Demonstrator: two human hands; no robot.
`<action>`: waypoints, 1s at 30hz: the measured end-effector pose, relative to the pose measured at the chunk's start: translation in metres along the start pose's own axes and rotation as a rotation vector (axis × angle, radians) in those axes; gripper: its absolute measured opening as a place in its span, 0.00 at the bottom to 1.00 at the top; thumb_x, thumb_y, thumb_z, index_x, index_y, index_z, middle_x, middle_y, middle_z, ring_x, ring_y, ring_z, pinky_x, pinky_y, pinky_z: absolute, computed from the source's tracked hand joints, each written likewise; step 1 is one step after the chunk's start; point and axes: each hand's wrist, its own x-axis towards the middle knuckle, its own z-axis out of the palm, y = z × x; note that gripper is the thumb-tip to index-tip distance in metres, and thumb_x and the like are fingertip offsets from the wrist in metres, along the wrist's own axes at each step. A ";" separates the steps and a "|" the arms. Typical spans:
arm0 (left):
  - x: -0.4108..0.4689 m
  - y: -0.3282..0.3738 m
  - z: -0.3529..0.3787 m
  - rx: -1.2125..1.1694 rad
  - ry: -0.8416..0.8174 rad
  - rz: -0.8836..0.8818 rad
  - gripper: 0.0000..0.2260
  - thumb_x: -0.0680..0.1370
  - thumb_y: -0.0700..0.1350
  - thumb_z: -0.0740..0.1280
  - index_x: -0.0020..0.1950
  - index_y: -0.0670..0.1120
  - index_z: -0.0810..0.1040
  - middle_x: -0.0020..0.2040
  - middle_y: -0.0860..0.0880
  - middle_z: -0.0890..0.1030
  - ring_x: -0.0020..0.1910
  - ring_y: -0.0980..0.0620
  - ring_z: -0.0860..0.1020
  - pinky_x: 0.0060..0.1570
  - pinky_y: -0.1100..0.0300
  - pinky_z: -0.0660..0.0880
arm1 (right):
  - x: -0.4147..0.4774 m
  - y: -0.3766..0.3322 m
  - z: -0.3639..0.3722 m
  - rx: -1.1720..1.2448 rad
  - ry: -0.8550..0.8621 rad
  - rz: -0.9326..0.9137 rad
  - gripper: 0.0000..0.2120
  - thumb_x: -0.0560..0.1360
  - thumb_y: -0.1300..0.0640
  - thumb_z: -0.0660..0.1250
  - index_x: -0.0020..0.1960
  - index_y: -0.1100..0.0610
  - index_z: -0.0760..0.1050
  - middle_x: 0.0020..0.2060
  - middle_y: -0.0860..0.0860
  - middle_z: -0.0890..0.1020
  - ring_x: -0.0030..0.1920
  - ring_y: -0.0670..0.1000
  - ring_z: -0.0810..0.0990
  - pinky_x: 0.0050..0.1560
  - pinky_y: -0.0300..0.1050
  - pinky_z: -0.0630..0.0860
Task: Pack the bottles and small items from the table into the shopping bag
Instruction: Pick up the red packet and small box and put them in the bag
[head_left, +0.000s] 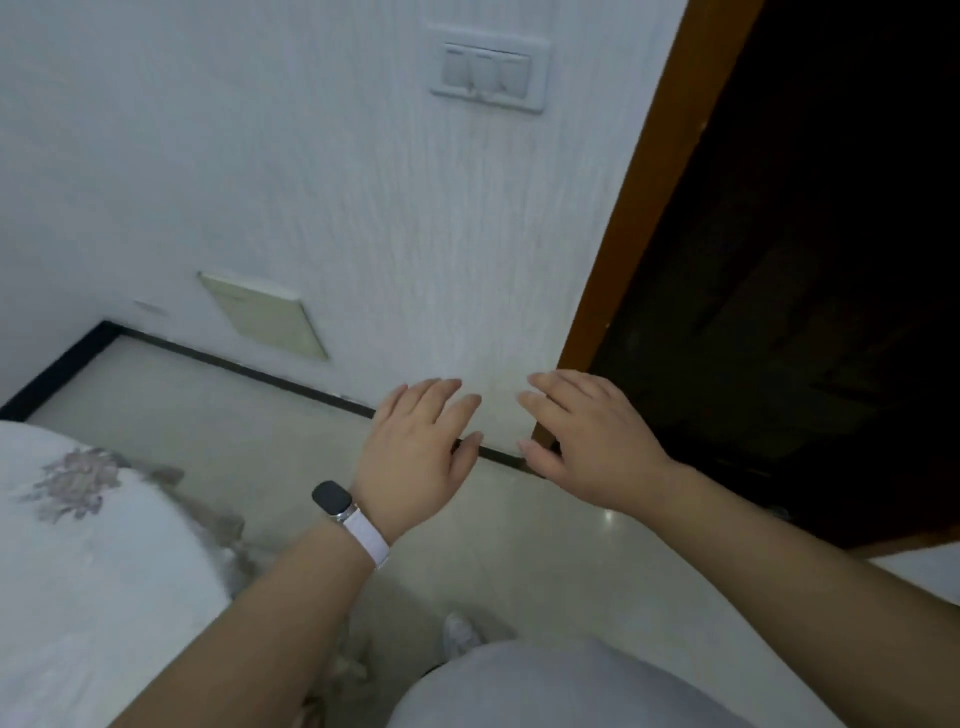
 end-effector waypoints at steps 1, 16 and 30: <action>0.005 -0.013 -0.002 0.020 -0.006 -0.020 0.16 0.78 0.51 0.65 0.62 0.45 0.79 0.62 0.43 0.79 0.60 0.40 0.77 0.61 0.42 0.72 | 0.018 -0.002 0.002 0.006 0.015 -0.022 0.25 0.78 0.40 0.58 0.68 0.53 0.73 0.67 0.52 0.75 0.68 0.54 0.70 0.67 0.52 0.66; 0.068 -0.193 -0.008 0.286 -0.051 -0.362 0.17 0.79 0.53 0.64 0.64 0.47 0.79 0.64 0.44 0.79 0.63 0.42 0.76 0.63 0.44 0.70 | 0.290 -0.025 0.064 0.200 0.090 -0.417 0.25 0.77 0.42 0.58 0.65 0.57 0.76 0.64 0.56 0.78 0.64 0.59 0.74 0.64 0.55 0.70; 0.075 -0.312 -0.068 0.562 0.014 -0.871 0.18 0.79 0.53 0.62 0.64 0.45 0.78 0.65 0.42 0.79 0.63 0.40 0.76 0.61 0.43 0.72 | 0.505 -0.139 0.073 0.353 0.047 -0.915 0.25 0.78 0.42 0.57 0.66 0.57 0.75 0.64 0.55 0.77 0.63 0.57 0.74 0.64 0.55 0.70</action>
